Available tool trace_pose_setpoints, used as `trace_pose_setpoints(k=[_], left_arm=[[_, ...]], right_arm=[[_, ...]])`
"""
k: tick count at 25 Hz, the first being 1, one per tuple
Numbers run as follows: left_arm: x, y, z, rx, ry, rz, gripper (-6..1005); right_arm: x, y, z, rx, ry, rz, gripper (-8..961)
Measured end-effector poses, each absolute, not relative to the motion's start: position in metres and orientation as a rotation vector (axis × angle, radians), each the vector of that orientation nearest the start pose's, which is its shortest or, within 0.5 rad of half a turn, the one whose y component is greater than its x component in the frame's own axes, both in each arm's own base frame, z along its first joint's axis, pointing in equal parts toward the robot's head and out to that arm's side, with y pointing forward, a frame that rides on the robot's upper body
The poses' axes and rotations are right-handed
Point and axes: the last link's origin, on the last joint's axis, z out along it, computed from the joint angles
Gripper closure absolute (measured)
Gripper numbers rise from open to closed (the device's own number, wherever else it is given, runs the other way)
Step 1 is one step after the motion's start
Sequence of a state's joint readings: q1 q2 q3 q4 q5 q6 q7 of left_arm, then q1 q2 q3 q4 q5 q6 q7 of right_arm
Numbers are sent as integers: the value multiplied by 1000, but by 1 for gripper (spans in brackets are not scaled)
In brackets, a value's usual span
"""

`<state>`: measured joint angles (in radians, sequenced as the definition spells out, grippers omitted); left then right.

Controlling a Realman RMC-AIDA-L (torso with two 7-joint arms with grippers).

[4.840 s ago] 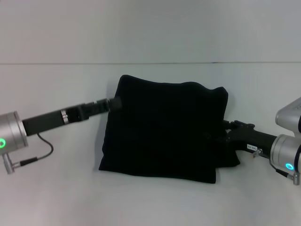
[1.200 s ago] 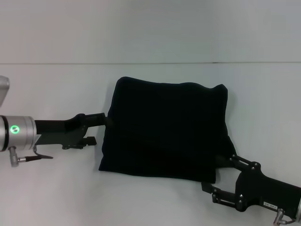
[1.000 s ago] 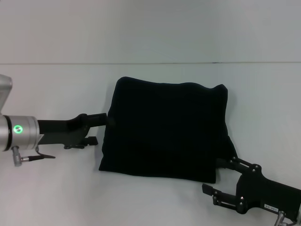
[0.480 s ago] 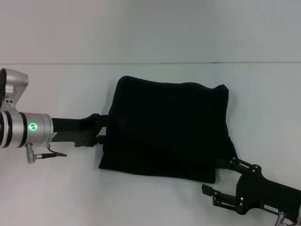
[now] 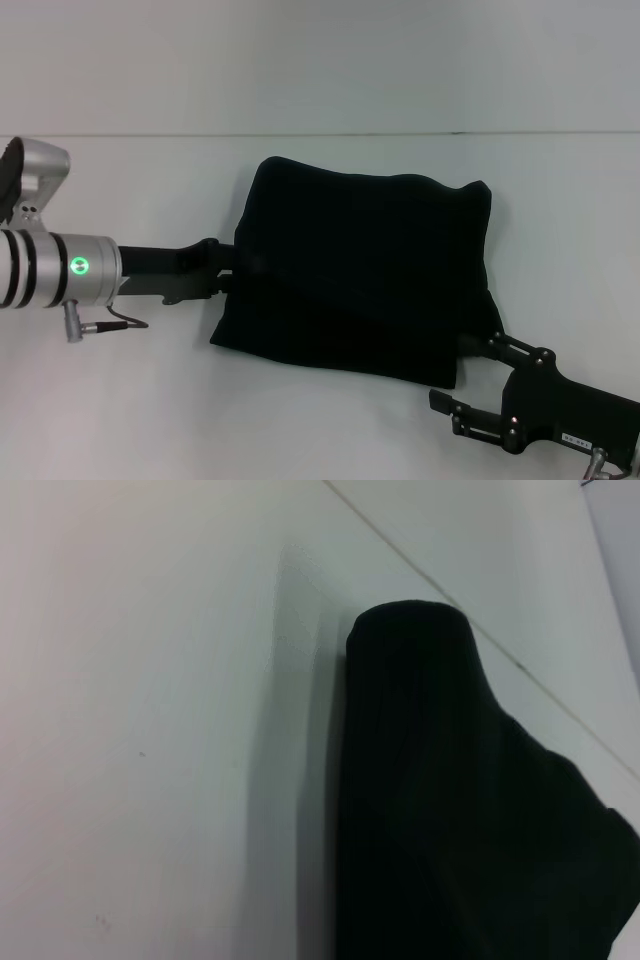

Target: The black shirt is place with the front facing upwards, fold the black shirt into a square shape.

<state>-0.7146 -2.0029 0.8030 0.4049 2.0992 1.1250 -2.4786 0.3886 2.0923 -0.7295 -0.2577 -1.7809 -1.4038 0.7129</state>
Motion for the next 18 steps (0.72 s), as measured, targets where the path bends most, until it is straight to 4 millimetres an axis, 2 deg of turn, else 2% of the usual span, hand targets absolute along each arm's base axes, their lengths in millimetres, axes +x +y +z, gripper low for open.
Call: trace_pose_setpoints(k=[4, 9, 12, 18], left_arm=[[-273, 390, -30, -2039, -1987, -482, 330], [-272, 391, -31, -2043, -1977, -476, 564], [-271, 393, -30, -2035, -1975, -488, 804], [-269, 402, -27, -2010, -1938, -506, 881]], right_arm=[[314, 263, -64, -2557, 419, 716, 117], [313, 264, -64, -2558, 417, 719, 118], [313, 264, -64, -2558, 416, 720, 119], [312, 266, -63, -2554, 411, 721, 120]])
